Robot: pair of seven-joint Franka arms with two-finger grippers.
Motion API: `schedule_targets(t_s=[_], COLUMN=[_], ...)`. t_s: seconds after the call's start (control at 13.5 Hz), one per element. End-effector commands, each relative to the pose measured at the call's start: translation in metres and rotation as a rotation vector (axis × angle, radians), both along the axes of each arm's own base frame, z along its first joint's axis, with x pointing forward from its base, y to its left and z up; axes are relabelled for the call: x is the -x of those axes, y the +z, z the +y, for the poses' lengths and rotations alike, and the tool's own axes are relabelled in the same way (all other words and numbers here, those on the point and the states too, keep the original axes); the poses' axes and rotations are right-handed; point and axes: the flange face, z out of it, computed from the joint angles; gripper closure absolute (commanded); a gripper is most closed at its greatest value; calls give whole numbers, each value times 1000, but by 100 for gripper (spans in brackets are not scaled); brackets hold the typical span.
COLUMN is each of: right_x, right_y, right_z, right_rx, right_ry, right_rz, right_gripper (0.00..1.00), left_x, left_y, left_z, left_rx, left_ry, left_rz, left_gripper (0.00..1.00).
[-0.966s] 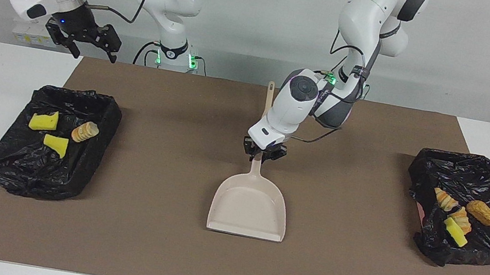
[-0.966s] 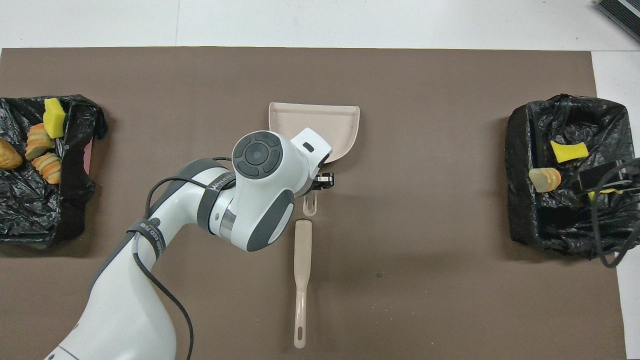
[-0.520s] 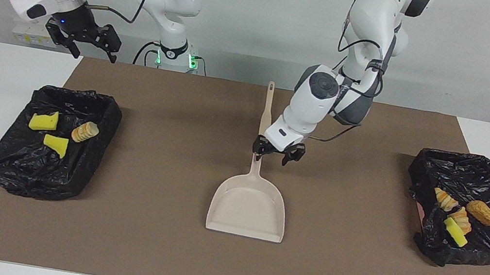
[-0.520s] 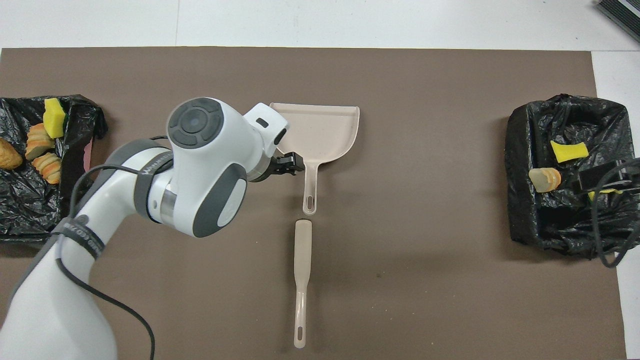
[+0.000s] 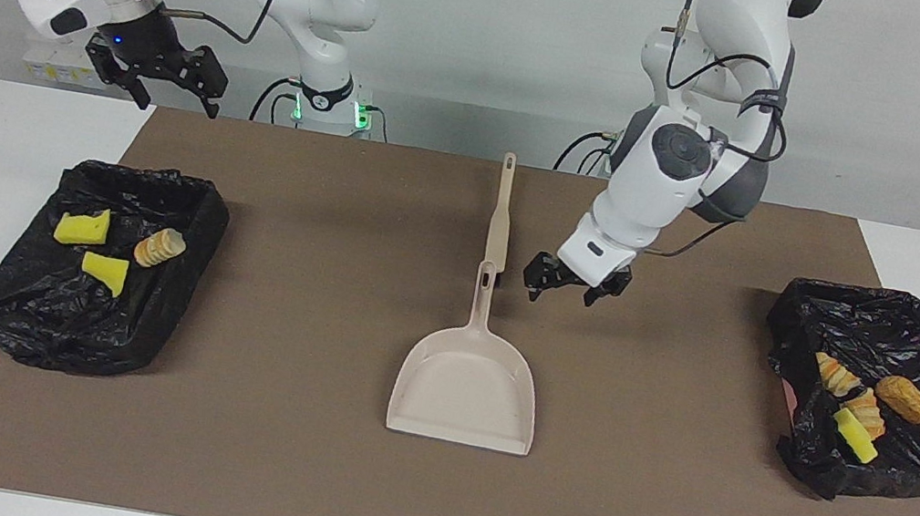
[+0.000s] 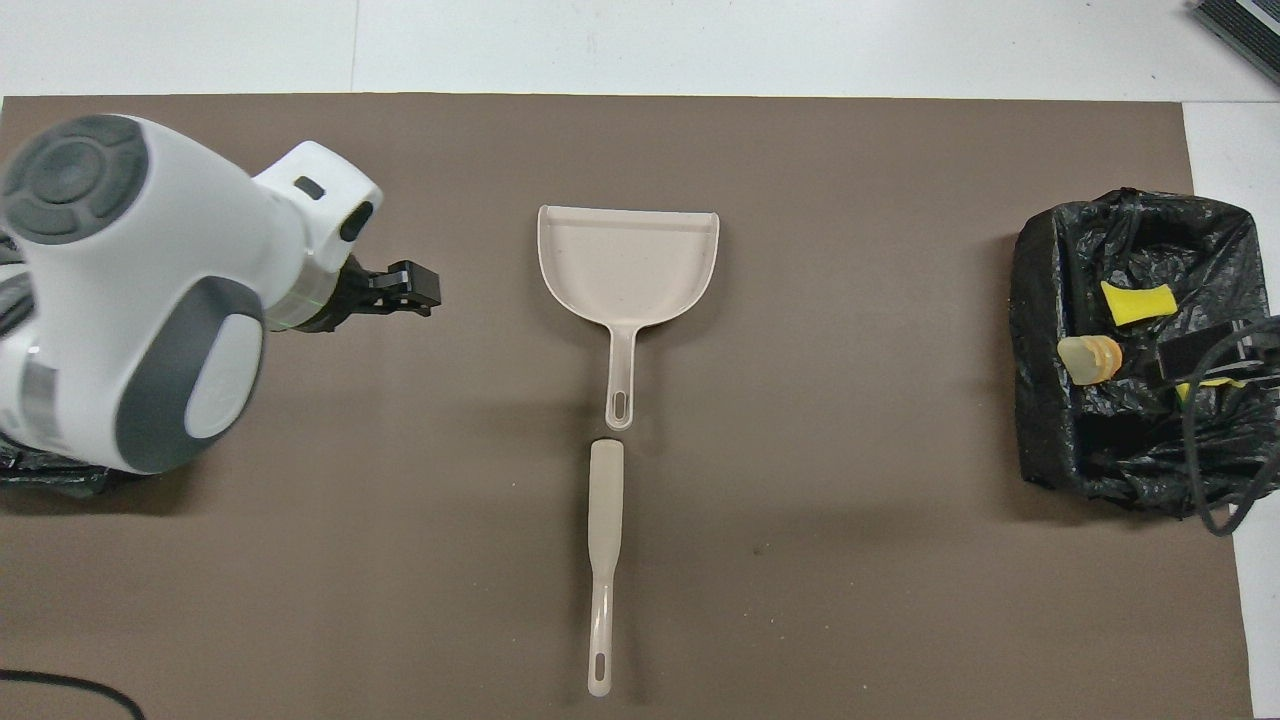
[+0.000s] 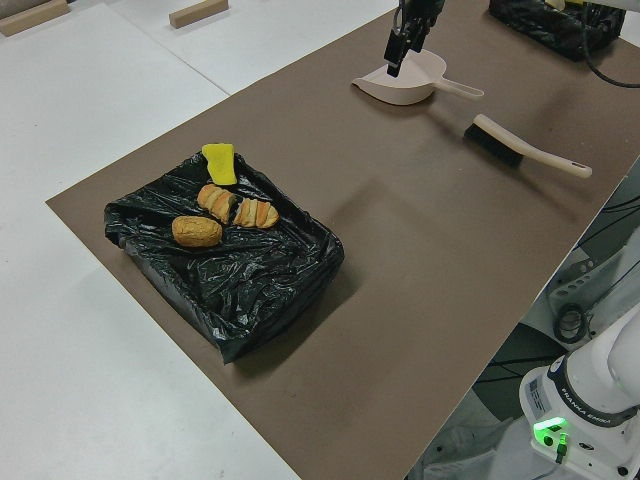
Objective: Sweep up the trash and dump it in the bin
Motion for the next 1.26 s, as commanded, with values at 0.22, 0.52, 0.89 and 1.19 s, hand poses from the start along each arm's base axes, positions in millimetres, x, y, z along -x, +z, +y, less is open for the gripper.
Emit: schedule_targets(t_s=[0.22, 0.52, 0.89, 1.19], right_x=[2, 2, 1, 1], right_y=[5, 4, 4, 4], right_z=[-1, -1, -1, -1], right_rx=[-4, -4, -4, -4], right_ry=[-12, -14, -12, -14], right_rz=[-4, -3, -4, -4], right_gripper=[0, 0, 0, 0], left_x=[24, 34, 40, 40], left_y=[61, 115, 115, 116], left_z=[102, 157, 156, 156], left_rx=[-67, -94, -95, -93], left_ry=[-85, -88, -91, -87], left_rz=[-7, -1, 28, 27], left_gripper=[0, 0, 0, 0])
